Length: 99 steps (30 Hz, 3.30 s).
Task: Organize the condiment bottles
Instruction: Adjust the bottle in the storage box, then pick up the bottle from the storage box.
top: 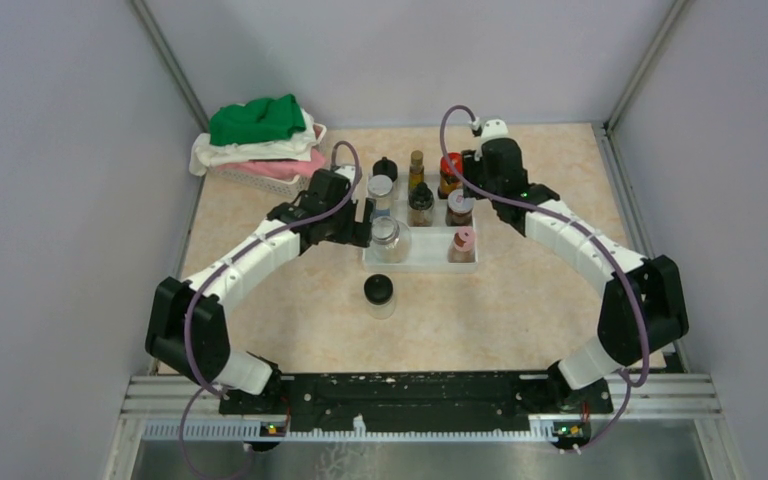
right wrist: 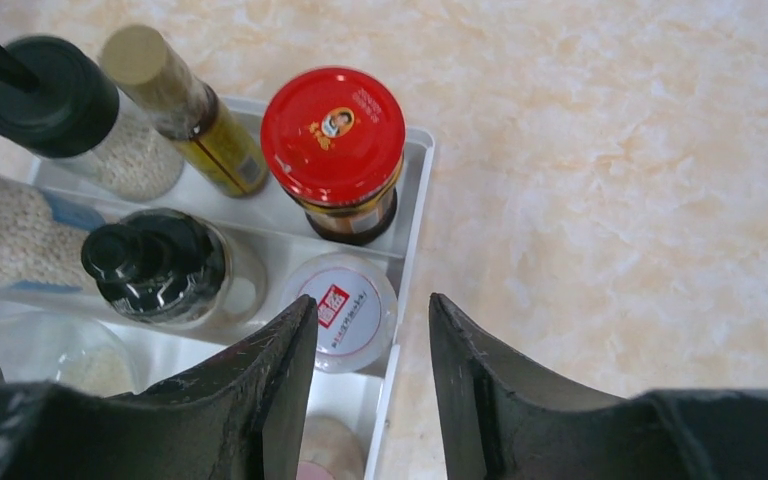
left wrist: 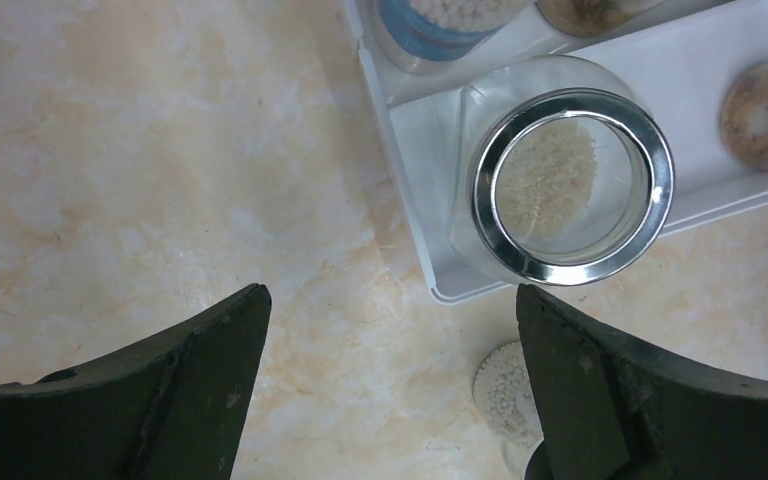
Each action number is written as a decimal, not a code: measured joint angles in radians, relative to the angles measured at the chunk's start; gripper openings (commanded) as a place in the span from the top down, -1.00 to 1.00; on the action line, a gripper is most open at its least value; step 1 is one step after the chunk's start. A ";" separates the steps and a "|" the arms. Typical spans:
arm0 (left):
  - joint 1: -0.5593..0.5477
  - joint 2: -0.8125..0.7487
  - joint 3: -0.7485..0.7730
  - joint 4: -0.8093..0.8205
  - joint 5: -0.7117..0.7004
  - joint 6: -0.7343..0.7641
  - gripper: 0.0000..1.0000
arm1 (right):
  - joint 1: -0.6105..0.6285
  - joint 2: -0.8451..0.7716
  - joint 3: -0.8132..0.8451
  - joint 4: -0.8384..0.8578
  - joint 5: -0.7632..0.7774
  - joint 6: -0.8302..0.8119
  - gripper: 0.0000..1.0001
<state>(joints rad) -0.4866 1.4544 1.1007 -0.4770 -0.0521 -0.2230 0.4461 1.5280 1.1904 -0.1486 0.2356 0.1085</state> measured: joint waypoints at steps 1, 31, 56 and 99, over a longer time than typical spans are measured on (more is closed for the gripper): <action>-0.001 0.002 0.003 -0.001 0.010 0.003 -0.97 | -0.002 0.002 -0.006 -0.001 -0.002 0.000 0.11; -0.195 -0.274 -0.154 -0.133 0.208 -0.082 -0.77 | -0.005 -0.437 -0.249 -0.243 -0.157 0.090 0.14; -0.313 -0.259 -0.293 0.061 0.045 -0.221 -0.80 | -0.005 -0.510 -0.271 -0.316 -0.243 0.142 -0.13; -0.331 -0.151 -0.043 -0.181 -0.249 -0.175 -0.94 | 0.044 0.409 0.356 -0.156 -0.450 -0.039 -0.17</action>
<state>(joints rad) -0.8173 1.3033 1.0573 -0.6582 -0.3016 -0.3985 0.4904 1.9366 1.5467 -0.3046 -0.2146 0.0700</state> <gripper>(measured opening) 0.967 0.575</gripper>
